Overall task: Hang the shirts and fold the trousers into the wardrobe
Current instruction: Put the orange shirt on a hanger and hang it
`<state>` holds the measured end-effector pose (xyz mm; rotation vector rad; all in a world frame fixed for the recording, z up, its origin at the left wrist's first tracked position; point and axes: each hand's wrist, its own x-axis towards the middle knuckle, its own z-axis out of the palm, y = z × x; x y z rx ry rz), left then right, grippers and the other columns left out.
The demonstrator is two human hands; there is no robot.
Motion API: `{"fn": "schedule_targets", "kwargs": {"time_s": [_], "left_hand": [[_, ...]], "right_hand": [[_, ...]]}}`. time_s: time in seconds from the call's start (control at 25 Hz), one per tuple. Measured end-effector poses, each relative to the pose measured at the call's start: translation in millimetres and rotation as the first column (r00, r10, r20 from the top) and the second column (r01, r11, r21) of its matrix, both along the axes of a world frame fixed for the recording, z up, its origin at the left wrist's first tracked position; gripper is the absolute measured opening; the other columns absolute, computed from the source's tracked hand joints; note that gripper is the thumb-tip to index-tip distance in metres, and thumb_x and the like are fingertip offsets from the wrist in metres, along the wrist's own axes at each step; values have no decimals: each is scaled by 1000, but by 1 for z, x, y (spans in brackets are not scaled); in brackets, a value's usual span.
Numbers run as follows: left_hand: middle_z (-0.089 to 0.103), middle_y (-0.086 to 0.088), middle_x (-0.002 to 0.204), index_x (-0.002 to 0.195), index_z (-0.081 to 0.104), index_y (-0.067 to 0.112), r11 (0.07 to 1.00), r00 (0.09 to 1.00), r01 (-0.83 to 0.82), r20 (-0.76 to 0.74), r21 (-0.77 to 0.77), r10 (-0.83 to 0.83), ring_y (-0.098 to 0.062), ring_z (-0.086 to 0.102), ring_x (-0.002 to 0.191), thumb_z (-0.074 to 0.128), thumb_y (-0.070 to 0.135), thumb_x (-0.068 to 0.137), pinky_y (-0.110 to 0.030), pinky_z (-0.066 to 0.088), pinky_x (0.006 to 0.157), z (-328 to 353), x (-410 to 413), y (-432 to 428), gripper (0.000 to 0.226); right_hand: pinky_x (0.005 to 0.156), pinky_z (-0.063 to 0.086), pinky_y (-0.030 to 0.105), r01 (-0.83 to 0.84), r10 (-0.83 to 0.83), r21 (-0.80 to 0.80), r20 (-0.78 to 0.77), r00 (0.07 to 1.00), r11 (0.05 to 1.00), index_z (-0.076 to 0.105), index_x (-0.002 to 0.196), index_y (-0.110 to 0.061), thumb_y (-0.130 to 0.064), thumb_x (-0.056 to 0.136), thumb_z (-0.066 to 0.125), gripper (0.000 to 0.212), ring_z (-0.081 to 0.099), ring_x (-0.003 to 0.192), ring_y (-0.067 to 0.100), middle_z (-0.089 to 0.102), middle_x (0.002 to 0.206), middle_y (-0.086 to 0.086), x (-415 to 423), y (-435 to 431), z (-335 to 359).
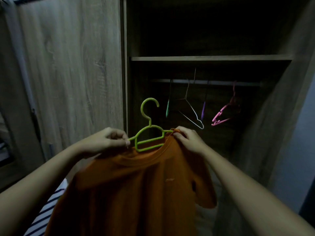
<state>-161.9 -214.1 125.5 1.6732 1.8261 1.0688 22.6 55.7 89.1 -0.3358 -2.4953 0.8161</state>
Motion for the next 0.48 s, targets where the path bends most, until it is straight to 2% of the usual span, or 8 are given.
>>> {"fn": "schedule_targets", "kwargs": {"time_s": [0.04, 0.12, 0.2, 0.28, 0.36, 0.48], "left_hand": [[65, -3, 80, 83, 68, 20, 999, 998, 35, 59, -16, -34, -17, 59, 69, 71, 64, 63, -22, 46, 60, 1, 2, 0, 48], [65, 1, 74, 80, 67, 22, 999, 996, -29, 80, 23, 27, -14, 59, 65, 71, 63, 62, -20, 46, 57, 3, 4, 6, 45], [62, 4, 63, 75, 64, 19, 980, 977, -175, 138, 92, 161, -12, 55, 58, 68, 54, 68, -20, 43, 54, 2, 0, 18, 36], [61, 3, 62, 72, 65, 19, 963, 957, -242, 196, 120, 216, -13, 54, 60, 66, 53, 69, -23, 42, 59, 1, -15, 31, 34], [64, 1, 68, 77, 67, 19, 946, 940, -303, 200, 115, 277, -16, 57, 63, 66, 50, 75, -28, 44, 63, -2, -26, 45, 31], [62, 1, 67, 82, 64, 17, 905, 909, -407, 151, 128, 387, -7, 53, 53, 58, 32, 91, -20, 41, 50, -10, -37, 77, 18]], "right_hand": [[92, 47, 45, -9, 9, -4, 8, 1000, 1000, 56, 97, -37, -31, 97, 41, 16, 59, 98, 12, 61, 100, -6, -11, 0, 1], [97, 45, 46, 12, -12, -12, 2, 1000, 1000, 54, 108, -32, -31, 97, 42, 16, 56, 107, 16, 59, 111, -2, -37, 0, 6], [104, 39, 44, 79, -80, -44, -16, 997, 996, 45, 130, -23, -33, 96, 45, 35, 46, 123, 22, 49, 132, 5, -61, 3, 13], [107, 34, 41, 154, -161, -92, -77, 984, 984, 32, 141, -18, -33, 96, 46, 49, 34, 133, 24, 34, 146, 8, -90, 10, 18], [105, 33, 39, 301, -306, -55, -163, 938, 952, 28, 143, -15, -33, 95, 47, 55, 31, 135, 25, 30, 148, 10, -117, 19, 22], [102, 37, 36, 543, -531, 30, -172, 830, 839, 24, 144, -8, -32, 93, 52, 63, 33, 133, 28, 32, 146, 14, -157, 37, 29]]}}
